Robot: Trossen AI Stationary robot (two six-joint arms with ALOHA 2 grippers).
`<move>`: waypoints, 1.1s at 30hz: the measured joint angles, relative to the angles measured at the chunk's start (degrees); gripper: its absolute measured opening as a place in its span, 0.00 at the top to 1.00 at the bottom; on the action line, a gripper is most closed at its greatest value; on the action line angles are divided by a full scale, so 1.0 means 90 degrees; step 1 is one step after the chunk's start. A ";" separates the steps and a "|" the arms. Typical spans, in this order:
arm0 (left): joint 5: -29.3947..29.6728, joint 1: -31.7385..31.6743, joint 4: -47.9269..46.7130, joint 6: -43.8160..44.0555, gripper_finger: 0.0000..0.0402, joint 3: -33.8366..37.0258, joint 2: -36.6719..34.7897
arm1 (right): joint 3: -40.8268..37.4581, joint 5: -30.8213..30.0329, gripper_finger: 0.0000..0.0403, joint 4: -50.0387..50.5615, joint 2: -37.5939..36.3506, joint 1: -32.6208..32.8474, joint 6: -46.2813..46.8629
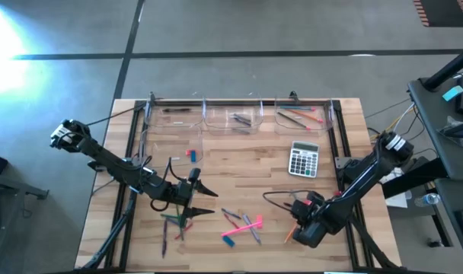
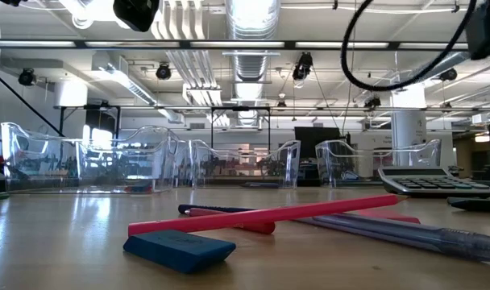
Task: Sort crayons/erasers/pens/pencils in bins
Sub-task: Put the yellow pencil into the top right transparent bin
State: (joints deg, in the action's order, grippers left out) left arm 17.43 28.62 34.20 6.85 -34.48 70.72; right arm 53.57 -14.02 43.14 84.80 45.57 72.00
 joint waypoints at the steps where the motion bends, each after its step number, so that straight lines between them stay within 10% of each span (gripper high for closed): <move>1: 0.0000 0.0000 0.0002 0.0000 0.43 0.0000 0.0000 | 0.0058 -0.0081 0.95 0.0012 -0.0027 -0.0052 -0.0117; 15: 0.0000 -0.0002 0.0039 -0.0002 0.43 0.0000 0.0000 | 0.1525 -0.1773 0.95 0.0495 -0.0039 -0.1908 -0.4113; 33: 0.0000 -0.0002 0.0034 -0.0029 0.43 0.0000 0.0000 | 0.1834 -0.3487 0.95 0.1655 -0.0032 -0.6594 -0.8251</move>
State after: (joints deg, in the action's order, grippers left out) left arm 17.43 28.60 34.50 6.59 -34.48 70.72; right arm 70.08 -45.40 58.04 84.51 -13.78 -2.26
